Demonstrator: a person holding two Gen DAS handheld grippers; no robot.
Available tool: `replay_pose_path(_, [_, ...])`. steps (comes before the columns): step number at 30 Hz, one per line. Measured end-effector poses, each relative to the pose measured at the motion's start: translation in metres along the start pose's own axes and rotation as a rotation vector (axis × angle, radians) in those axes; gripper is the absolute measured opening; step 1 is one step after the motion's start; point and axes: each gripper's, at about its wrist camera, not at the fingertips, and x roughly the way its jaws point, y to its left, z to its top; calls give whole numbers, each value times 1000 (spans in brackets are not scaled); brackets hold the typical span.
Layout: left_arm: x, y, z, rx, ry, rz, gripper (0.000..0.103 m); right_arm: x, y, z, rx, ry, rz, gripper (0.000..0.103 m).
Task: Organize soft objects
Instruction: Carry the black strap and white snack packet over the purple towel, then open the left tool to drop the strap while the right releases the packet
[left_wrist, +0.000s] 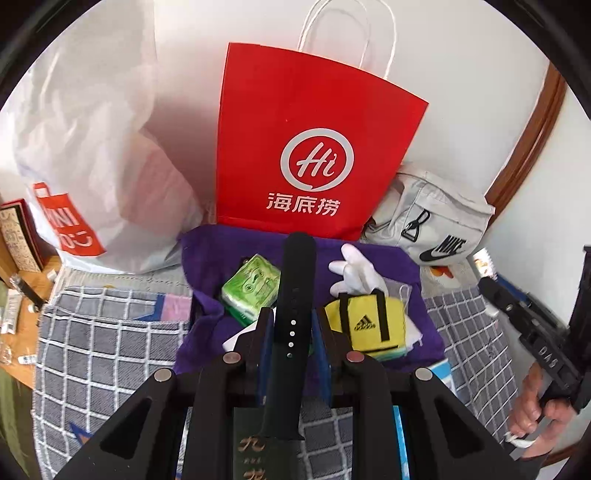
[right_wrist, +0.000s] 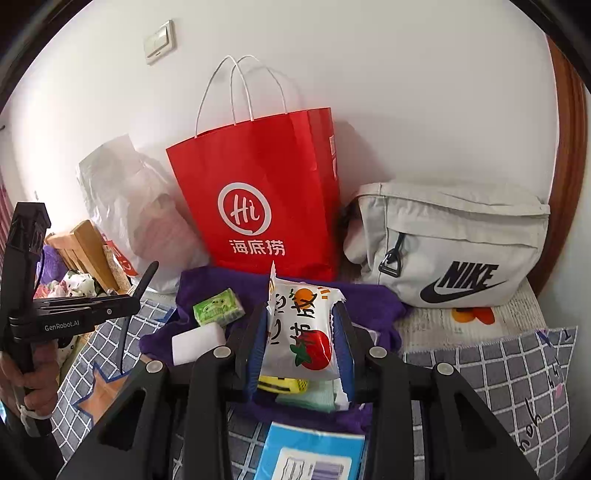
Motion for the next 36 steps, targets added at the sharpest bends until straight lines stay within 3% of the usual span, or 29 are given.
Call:
replay_pose_path(9, [30,-5,9,25,12,-11,20,45,-22,-13,45,83,14,34])
replay_pose_path(19, [70,5,11,-18,61,-42,20,70,-43,-19,50,150,-6,35])
replay_pose_path(26, [80,15,13,-44,73,-110,20,84,-47,-25,37,192,-25,35])
replay_pose_path(36, [93,20,12,-70,103,-97,20,112,-50,-37,73,271,19,35])
